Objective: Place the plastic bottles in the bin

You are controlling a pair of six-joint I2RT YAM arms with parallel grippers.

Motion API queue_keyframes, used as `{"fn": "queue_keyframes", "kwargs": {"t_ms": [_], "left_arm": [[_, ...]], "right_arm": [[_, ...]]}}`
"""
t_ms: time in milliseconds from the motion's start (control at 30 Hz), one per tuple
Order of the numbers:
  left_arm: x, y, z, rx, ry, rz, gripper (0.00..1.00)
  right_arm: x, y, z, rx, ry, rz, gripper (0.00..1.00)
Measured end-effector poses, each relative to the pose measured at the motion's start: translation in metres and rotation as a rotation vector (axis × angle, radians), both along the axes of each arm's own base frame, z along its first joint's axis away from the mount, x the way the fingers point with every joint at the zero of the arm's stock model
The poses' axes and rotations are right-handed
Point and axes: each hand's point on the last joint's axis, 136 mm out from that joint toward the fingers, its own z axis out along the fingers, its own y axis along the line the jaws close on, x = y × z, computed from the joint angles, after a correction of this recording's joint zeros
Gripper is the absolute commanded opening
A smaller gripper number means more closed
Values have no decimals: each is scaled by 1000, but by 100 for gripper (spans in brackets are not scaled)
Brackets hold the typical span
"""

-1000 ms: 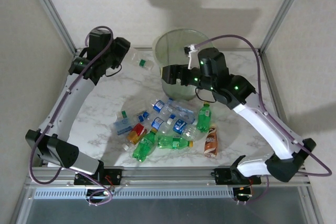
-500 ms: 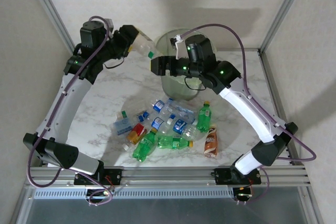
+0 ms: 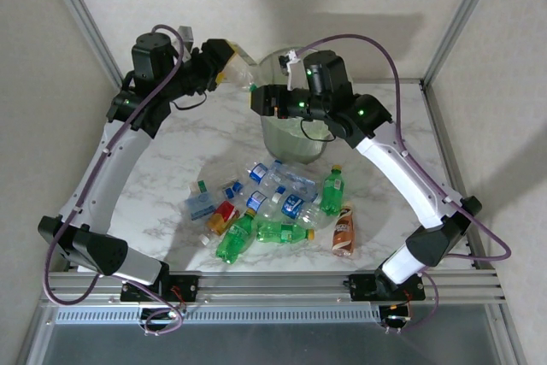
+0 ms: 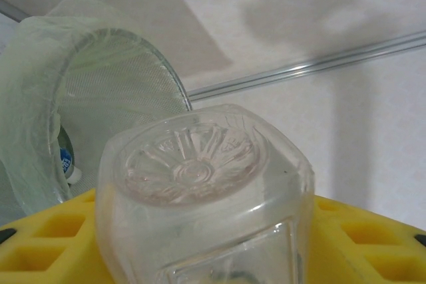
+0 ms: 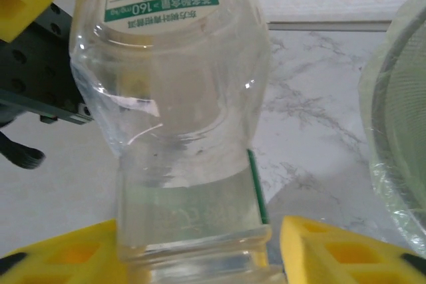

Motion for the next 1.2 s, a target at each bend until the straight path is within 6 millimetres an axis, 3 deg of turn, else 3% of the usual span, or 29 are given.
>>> {"fn": "queue_keyframes", "kwargs": {"t_ms": [100,267,300,433,633,733,933,1000,1100,1200], "left_arm": [[0,-1,1,-1,-4,0,54],[0,-3,1,7,-10,3,95],[-1,-5,1,12,-17,-1,99],[1,-3,0,56,-35,36,100],[-2,24,10,137,-83,160,100],[-10,35,18,163,-110,205,99],[-24,56,13,204,-121,281,98],[-28,63,7,216,-112,304,98],[-33,75,-2,230,-98,339,99],[-40,86,-13,243,-85,373,100]], "right_arm": [[-3,2,1,6,-2,23,35],[0,1,3,5,-12,10,32],[2,-1,2,0,-14,-4,32],[17,-17,-1,-27,-21,-92,33],[50,-68,-5,-105,-8,-288,32],[64,-84,-7,-145,-6,-369,32],[86,-89,-46,-254,57,-423,36],[94,-86,-62,-290,84,-421,44],[101,-82,-87,-345,122,-408,71],[103,-83,-99,-381,141,-412,79]]}}
